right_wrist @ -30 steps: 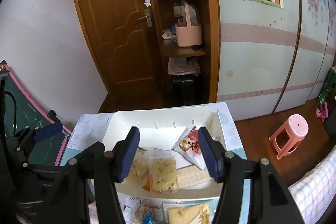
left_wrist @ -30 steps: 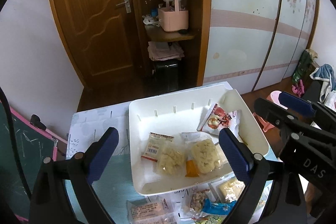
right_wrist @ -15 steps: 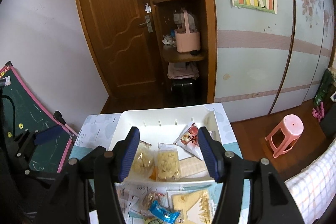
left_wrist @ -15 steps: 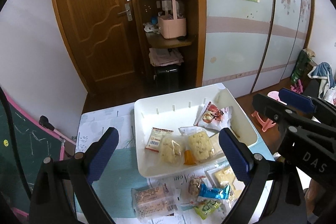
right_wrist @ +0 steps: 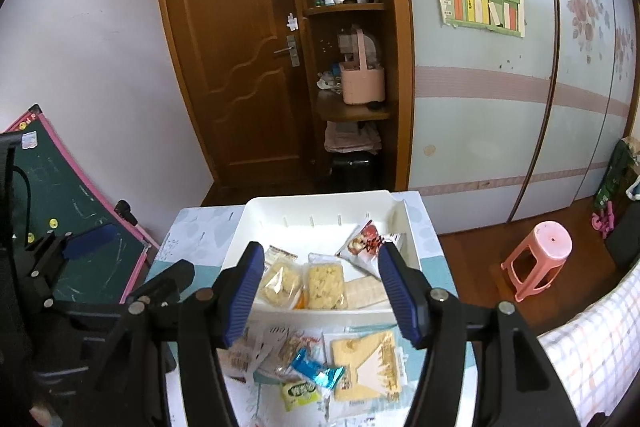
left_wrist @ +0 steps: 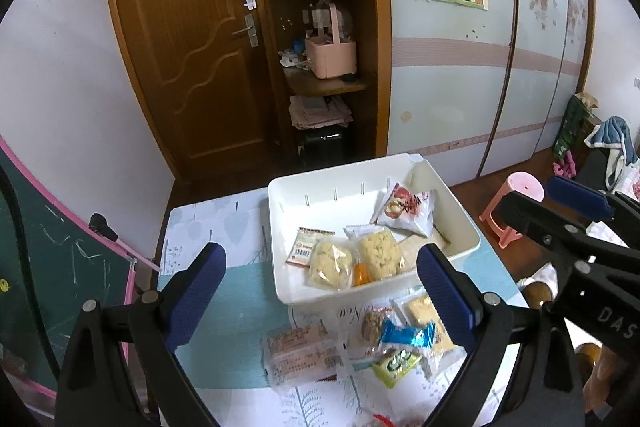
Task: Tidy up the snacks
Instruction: 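Move both tools back down to the snacks on the tablecloth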
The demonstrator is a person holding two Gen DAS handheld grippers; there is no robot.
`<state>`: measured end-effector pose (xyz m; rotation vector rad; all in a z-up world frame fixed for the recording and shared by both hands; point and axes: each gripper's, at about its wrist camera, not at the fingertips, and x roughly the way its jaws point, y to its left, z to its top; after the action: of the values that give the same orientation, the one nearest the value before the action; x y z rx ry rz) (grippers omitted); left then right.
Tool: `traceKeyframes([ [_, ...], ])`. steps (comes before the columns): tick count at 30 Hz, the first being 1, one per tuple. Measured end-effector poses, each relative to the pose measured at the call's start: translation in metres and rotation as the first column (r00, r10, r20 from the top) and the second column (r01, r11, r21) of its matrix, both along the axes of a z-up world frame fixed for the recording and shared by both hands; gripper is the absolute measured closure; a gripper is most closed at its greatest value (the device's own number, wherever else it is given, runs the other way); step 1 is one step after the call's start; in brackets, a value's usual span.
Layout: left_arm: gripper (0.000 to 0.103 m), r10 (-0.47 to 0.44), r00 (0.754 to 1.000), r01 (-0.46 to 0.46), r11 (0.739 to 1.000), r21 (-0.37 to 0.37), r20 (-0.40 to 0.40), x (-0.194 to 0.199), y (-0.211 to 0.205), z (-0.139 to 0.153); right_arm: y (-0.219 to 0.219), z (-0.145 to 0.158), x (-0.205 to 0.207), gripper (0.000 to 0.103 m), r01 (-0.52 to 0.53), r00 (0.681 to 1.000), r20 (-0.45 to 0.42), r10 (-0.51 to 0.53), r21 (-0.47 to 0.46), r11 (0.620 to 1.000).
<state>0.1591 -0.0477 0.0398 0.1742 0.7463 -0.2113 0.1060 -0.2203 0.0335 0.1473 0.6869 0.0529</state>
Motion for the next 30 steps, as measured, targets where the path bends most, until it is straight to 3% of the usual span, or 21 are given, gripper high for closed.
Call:
traceKeyframes([
  [6,0.007,-0.030,0.999,0.030,1.000,0.003,-0.044,-0.031,0.014,-0.027,-0.001,-0.021,-0.034,0.037,-0.015,1.000,-0.027,0.016,0.015,1.000],
  [11,0.007,-0.065,0.989,0.067,0.998,0.010,-0.131,-0.056,0.024,-0.074,0.006,-0.062,-0.065,0.037,-0.050,0.995,-0.087,0.050,0.004,0.999],
  [16,0.007,-0.139,0.963,0.155,0.987,0.050,-0.232,-0.084,0.025,-0.136,0.017,-0.110,-0.087,0.037,-0.096,0.980,-0.179,0.093,-0.008,0.995],
  [21,0.007,-0.239,0.917,0.274,0.959,0.070,-0.320,-0.112,0.022,-0.190,0.023,-0.161,-0.102,0.037,-0.116,0.952,-0.280,0.120,0.030,0.993],
  [30,0.007,-0.418,0.809,0.491,0.867,0.084,-0.413,-0.133,0.016,-0.243,0.017,-0.223,-0.112,0.038,-0.080,0.897,-0.421,0.138,0.153,0.985],
])
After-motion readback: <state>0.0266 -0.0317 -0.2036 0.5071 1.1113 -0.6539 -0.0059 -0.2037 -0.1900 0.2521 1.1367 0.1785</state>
